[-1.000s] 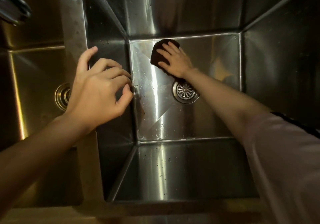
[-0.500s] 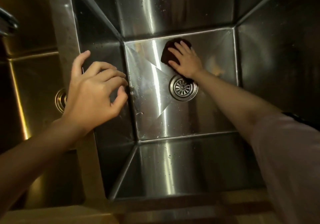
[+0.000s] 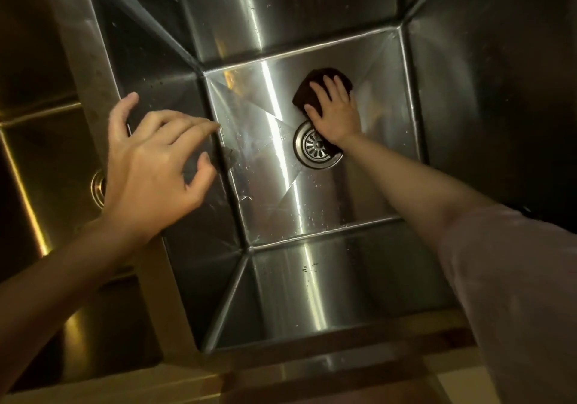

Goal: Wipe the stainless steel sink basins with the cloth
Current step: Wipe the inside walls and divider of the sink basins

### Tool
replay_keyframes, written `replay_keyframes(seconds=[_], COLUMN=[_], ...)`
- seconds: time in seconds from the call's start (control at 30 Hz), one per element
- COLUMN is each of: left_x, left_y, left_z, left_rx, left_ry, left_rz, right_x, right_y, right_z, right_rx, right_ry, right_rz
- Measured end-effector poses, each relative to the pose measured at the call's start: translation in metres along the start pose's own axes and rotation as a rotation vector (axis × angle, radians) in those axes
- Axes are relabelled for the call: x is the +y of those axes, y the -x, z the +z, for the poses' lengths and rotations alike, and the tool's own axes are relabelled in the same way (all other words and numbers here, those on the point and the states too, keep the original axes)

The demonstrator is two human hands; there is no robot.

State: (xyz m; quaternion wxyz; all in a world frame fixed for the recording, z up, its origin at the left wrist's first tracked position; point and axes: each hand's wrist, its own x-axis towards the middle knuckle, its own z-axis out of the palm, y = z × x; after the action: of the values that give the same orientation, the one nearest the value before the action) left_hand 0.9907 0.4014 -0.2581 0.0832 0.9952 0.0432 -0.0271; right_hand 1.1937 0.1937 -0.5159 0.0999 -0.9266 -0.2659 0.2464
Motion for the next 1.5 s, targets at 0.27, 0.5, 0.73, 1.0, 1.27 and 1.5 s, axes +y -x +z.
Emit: replay_keyframes(seconds=[0.27,0.5,0.73,1.0,1.27,1.5], left_x=[0.001,-0.001,-0.002,-0.002,0.0,0.0], left_y=[0.001,0.0,0.0,0.0,0.0,0.001], left_z=[0.003,0.001,0.003,0.003,0.001,0.001], left_rx=[0.011,-0.005,0.003,-0.005,-0.008,0.005], left_ry=[-0.001,0.004,-0.008,-0.016,-0.002,0.01], left_rz=[0.005,0.01,0.013,0.009,0.009,0.004], right_x=[0.041,0.028,0.071,0.048,0.066,0.048], right_y=[-0.038,0.032,-0.052,0.016,-0.021,-0.023], right_z=[-0.038,-0.005,-0.052,-0.019,-0.045,-0.035], right_rx=[0.125,0.063,0.011,0.175,0.071,0.072], right_ry=[-0.106,-0.021,-0.01,-0.077,-0.031,-0.04], right_rz=[0.153,0.154,0.054,0.379,0.189,0.131])
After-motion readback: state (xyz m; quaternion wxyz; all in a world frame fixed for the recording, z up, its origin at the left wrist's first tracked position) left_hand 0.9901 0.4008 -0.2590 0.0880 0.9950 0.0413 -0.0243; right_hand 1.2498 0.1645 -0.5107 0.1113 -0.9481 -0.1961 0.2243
